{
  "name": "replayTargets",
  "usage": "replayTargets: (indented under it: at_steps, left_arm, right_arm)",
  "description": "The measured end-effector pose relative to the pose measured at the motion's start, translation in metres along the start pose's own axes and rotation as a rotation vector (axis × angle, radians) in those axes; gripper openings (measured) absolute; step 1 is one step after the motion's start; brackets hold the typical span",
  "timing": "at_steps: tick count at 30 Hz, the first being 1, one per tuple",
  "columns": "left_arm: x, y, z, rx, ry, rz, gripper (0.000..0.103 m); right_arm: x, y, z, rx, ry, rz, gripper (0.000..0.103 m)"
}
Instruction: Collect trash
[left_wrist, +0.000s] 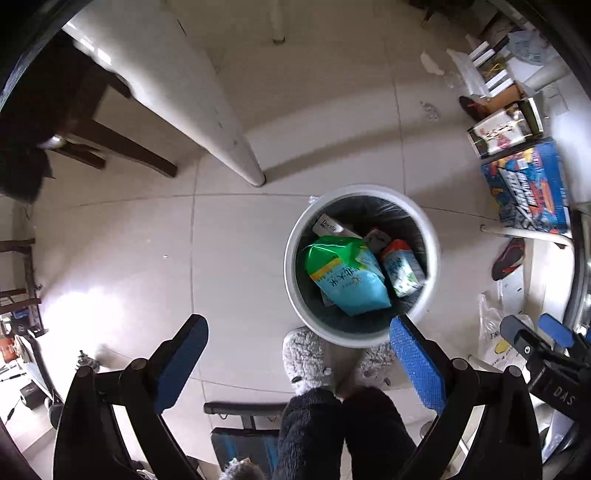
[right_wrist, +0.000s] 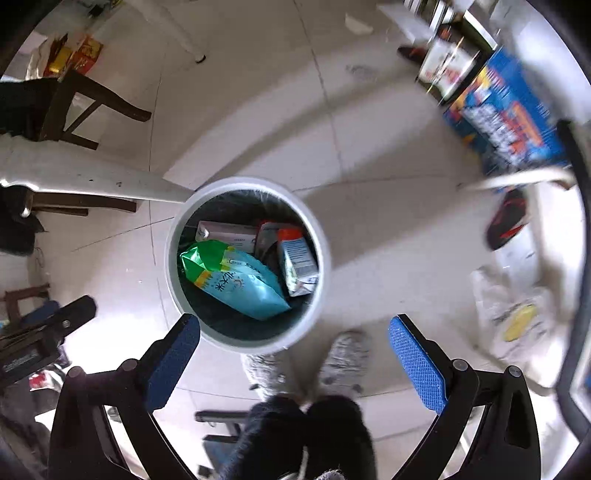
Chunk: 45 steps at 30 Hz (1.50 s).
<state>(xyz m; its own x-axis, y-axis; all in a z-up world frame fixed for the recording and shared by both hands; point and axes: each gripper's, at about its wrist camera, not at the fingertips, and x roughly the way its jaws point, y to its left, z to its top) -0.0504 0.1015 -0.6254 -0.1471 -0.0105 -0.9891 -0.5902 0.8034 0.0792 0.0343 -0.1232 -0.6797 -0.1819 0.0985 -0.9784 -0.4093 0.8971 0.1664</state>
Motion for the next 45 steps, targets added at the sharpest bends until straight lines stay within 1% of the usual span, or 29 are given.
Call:
replayTargets:
  at_steps: [4,7,9,10,11,13,14,18,24,28,31,35,39,43,45]
  left_arm:
    - [-0.074,-0.012,-0.021,0.030,-0.028,-0.005,0.101]
    - [-0.130,-0.023,-0.037,0.062,-0.053,-0.007,0.101]
    - [-0.167,-0.025,-0.046,0.064,-0.059,-0.011,0.101]
    - [-0.192,-0.025,-0.052,0.066,-0.069,-0.025,0.101]
    - [-0.205,-0.026,-0.055,0.068,-0.077,-0.029,0.101]
    - [-0.244,-0.026,-0.066,0.066,-0.100,-0.047,0.101]
    - [-0.254,-0.028,-0.070,0.065,-0.104,-0.055,0.101]
    - [-0.318,-0.031,-0.083,0.069,-0.139,-0.112,0.101]
    - [-0.389,-0.029,-0.097,0.077,-0.198,-0.185,0.101]
    - [-0.418,-0.025,-0.108,0.070,-0.196,-0.267,0.101]
    - [-0.435,-0.019,-0.115,0.052,-0.205,-0.314,0.101]
    - [-0.453,-0.014,-0.122,0.032,-0.221,-0.346,0.101]
    - [-0.467,-0.010,-0.131,0.026,-0.244,-0.379,0.101]
    - [-0.476,-0.011,-0.137,0.033,-0.264,-0.402,0.101]
    - [-0.479,-0.010,-0.140,0.032,-0.271,-0.413,0.103]
  right_arm:
    - [-0.067,0.003,-0.011,-0.019,-0.020,-0.039,0.103]
    - [-0.130,0.006,-0.025,-0.040,-0.043,-0.051,0.103]
    - [-0.177,0.008,-0.034,-0.050,-0.058,-0.043,0.103]
    - [-0.195,0.008,-0.039,-0.053,-0.063,-0.042,0.103]
    - [-0.223,0.008,-0.043,-0.056,-0.074,-0.026,0.103]
    - [-0.260,0.011,-0.051,-0.058,-0.088,-0.015,0.103]
    - [-0.287,0.011,-0.055,-0.061,-0.091,-0.003,0.103]
    - [-0.361,0.014,-0.070,-0.076,-0.119,0.041,0.103]
    - [-0.460,0.014,-0.091,-0.095,-0.167,0.102,0.103]
    - [-0.508,0.016,-0.106,-0.103,-0.196,0.153,0.103]
    - [-0.531,0.018,-0.115,-0.110,-0.199,0.198,0.103]
    - [-0.557,0.021,-0.127,-0.122,-0.207,0.255,0.103]
    - [-0.568,0.021,-0.134,-0.134,-0.202,0.307,0.103]
    - [-0.573,0.023,-0.138,-0.161,-0.207,0.319,0.103]
    - [-0.573,0.023,-0.138,-0.166,-0.204,0.331,0.103]
